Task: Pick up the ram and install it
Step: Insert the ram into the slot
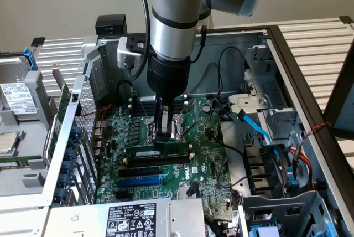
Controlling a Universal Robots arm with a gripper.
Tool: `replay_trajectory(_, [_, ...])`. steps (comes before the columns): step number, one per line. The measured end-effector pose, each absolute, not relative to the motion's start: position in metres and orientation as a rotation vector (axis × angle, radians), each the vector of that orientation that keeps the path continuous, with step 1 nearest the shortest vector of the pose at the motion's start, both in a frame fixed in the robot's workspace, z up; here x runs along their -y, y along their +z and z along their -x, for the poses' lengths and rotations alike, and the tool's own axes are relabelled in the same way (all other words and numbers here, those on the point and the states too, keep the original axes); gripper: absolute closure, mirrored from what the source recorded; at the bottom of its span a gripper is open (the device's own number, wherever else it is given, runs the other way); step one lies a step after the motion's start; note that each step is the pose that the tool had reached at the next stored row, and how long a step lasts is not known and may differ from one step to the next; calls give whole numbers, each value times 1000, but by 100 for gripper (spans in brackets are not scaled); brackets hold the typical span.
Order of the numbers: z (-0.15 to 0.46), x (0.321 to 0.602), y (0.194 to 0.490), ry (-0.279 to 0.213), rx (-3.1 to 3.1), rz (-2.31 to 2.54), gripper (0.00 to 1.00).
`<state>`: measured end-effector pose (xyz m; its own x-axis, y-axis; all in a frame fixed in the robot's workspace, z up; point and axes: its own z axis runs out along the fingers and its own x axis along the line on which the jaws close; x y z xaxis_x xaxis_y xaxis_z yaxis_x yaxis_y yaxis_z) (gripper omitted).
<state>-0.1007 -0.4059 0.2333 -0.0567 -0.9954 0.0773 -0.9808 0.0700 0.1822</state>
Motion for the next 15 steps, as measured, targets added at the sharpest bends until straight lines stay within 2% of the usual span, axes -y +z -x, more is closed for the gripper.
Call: replay_trajectory(15, [99, 406, 233, -119, 2157, -2023, 88])
